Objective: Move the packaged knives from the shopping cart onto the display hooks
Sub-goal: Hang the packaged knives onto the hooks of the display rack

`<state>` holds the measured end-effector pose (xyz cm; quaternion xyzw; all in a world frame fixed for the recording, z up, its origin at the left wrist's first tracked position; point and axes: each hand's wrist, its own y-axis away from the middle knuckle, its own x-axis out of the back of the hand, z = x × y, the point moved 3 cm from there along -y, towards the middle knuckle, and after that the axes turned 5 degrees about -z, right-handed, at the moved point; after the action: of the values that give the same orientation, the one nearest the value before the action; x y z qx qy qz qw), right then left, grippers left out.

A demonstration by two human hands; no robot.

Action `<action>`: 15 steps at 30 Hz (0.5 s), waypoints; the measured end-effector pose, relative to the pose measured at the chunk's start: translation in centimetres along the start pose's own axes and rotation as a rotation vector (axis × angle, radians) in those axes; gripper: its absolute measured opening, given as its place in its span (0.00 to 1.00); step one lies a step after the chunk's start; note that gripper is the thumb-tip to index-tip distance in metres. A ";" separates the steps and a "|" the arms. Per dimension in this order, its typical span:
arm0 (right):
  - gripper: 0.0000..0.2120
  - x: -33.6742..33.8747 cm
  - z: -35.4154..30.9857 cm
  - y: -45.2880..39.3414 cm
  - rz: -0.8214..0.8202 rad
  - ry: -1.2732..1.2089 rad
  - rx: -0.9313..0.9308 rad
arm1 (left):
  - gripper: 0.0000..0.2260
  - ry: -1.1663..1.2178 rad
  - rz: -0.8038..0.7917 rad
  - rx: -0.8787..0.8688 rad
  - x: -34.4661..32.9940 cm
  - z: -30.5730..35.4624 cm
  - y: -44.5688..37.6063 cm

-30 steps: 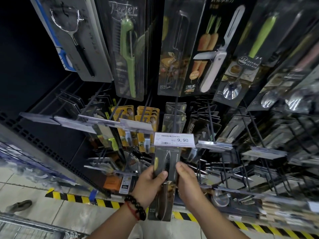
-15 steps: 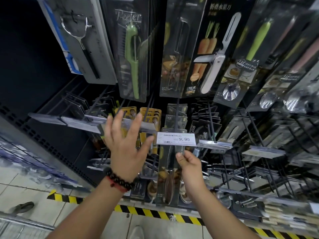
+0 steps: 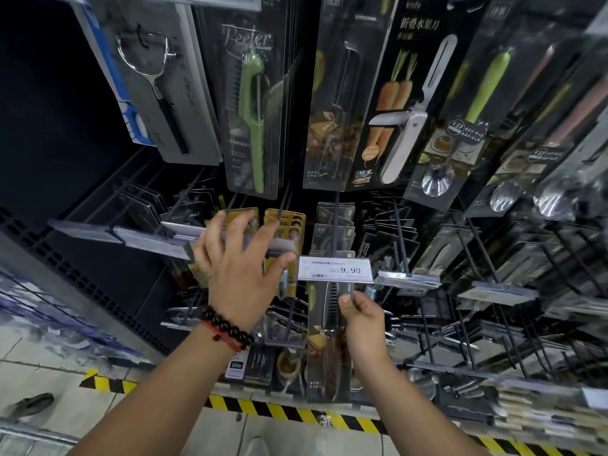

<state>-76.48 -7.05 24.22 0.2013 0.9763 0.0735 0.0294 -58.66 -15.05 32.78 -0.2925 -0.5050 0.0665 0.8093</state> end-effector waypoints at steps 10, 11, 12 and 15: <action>0.10 -1.2 -0.2 -5.1 0.085 0.078 -0.139 | 0.20 -0.028 0.014 0.002 0.0 0.1 0.1; 0.13 -1.3 -0.4 -5.7 0.093 0.108 -0.165 | 0.20 -0.030 0.012 0.005 0.0 0.2 0.2; 0.14 -1.4 -0.4 -6.3 0.101 0.114 -0.192 | 0.20 -0.032 0.009 0.008 0.0 0.2 0.2; 0.16 -1.6 -0.5 -7.5 0.115 0.068 -0.254 | 0.20 -0.033 0.005 0.015 0.0 0.2 0.2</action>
<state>-77.98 -14.56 23.61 0.2489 0.9464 0.2051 0.0173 -58.81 -14.80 32.79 -0.2866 -0.5171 0.0770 0.8028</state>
